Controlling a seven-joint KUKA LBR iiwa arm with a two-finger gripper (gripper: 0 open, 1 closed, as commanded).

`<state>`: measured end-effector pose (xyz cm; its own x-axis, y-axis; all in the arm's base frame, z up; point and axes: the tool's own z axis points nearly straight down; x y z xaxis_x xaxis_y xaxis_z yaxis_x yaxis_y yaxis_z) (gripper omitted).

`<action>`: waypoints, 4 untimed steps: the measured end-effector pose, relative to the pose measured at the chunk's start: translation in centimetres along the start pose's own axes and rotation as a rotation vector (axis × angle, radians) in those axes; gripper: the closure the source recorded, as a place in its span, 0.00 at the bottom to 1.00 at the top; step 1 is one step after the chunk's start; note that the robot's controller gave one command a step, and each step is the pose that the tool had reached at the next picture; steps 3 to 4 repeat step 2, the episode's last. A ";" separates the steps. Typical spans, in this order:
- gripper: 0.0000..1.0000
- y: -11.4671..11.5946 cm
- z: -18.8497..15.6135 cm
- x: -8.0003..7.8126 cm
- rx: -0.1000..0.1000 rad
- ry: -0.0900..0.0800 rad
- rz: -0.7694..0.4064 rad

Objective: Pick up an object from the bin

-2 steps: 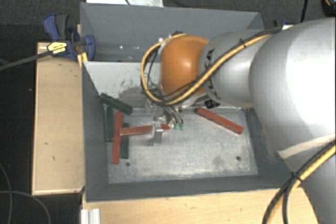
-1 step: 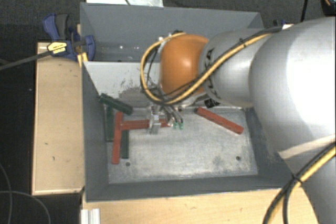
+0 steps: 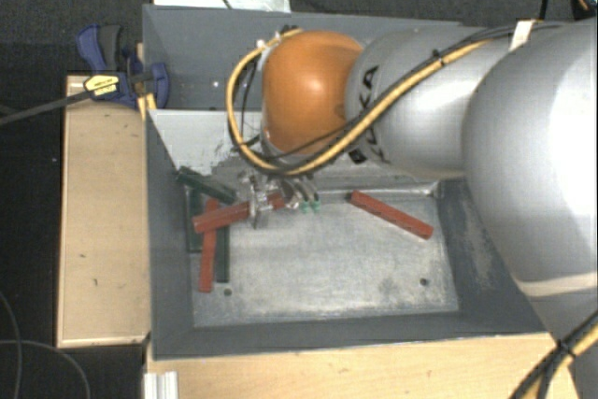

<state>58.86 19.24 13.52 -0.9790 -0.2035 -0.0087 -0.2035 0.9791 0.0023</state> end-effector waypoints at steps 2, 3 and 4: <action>1.00 -3.0 -8.0 3.4 0.002 0.009 0.076; 1.00 -3.0 -8.0 3.4 0.002 0.009 0.076; 1.00 -3.0 -8.0 3.4 0.002 0.009 0.076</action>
Offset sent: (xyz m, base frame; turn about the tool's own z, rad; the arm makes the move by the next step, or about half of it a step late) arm -0.0142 -0.0338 0.0825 0.0019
